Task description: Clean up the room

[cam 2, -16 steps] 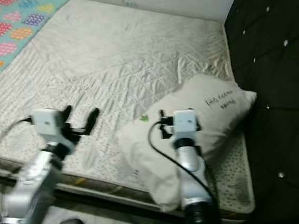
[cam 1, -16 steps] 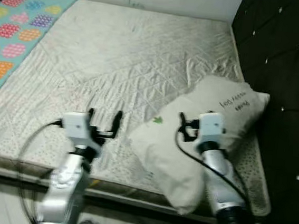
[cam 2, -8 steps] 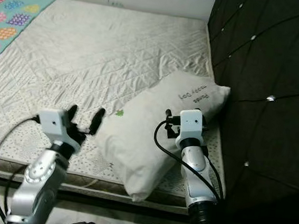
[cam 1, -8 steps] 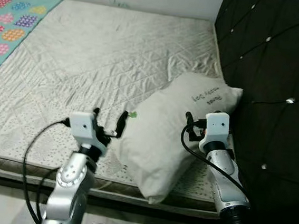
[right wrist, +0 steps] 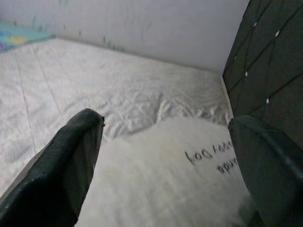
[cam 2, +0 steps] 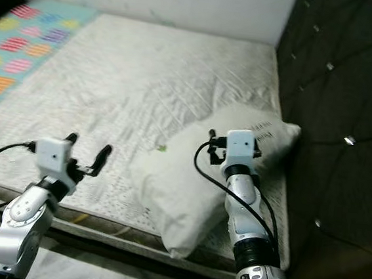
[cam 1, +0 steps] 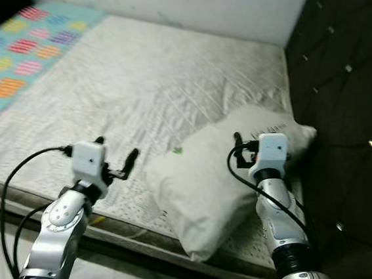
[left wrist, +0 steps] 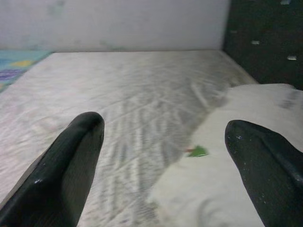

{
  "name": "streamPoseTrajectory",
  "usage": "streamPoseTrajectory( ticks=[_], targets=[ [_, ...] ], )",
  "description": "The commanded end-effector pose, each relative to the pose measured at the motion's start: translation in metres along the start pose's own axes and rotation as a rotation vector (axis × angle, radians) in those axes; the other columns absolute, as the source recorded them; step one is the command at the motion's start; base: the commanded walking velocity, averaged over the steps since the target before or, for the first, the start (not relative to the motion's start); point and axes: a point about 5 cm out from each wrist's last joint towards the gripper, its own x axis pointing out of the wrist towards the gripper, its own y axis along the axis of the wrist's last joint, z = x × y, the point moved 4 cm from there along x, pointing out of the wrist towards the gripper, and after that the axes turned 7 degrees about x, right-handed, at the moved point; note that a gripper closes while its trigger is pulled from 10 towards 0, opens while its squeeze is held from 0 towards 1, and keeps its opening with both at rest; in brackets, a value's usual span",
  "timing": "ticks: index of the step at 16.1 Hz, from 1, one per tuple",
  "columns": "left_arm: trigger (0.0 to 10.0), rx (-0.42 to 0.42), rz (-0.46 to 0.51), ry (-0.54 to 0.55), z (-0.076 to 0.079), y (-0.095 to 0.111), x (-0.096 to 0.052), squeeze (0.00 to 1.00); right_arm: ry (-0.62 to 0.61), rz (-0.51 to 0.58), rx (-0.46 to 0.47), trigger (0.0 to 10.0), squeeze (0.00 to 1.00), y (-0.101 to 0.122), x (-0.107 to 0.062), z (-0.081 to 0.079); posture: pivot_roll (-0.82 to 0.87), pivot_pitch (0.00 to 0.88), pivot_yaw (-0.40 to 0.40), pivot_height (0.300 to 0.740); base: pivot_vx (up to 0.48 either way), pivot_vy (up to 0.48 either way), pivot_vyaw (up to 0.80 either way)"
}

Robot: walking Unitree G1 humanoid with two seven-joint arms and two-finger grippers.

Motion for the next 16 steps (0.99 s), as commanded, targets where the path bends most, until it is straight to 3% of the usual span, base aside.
streamPoseTrajectory(
  ticks=[1, 5, 7, 8, 10, 16],
  targets=[
    [10.0, -0.022, -0.032, 0.065, -0.007, -0.014, -0.008, 0.00, -0.060, 0.010, 0.032, 10.0, 0.00, -0.004, -0.007, 0.015, 0.09, 0.000, 0.028, 0.740, 0.000, 0.000, 0.00],
    [10.0, -0.079, -0.065, 0.145, -0.005, -0.033, -0.012, 0.00, -0.117, -0.013, 0.101, 10.0, 0.00, -0.021, -0.027, 0.026, 0.05, 0.000, 0.055, 0.740, 0.000, 0.000, 0.00],
    [10.0, -0.109, -0.051, 0.114, 0.008, -0.031, -0.006, 0.00, -0.089, 0.000, 0.098, 10.0, 0.00, -0.018, -0.027, 0.024, 0.03, 0.000, 0.062, 0.740, 0.000, 0.000, 0.00],
    [10.0, -0.126, -0.031, 0.079, 0.021, -0.027, 0.001, 0.00, -0.100, -0.010, 0.087, 10.0, 0.00, -0.017, -0.025, 0.028, 0.02, 0.000, 0.059, 0.740, 0.000, 0.000, -0.80],
    [10.0, -0.139, -0.016, 0.065, 0.029, -0.025, 0.003, 0.00, -0.106, -0.003, 0.073, 10.0, 0.00, -0.013, -0.022, 0.032, 0.02, 0.000, 0.048, 0.740, 0.000, 0.000, -0.80],
    [10.0, -0.172, 0.007, 0.076, 0.033, -0.022, -0.007, 0.00, -0.011, 0.003, 0.031, 10.0, 0.00, -0.007, -0.020, 0.013, 0.04, 0.000, 0.002, 0.740, 0.000, 0.000, -0.67]
  ],
)
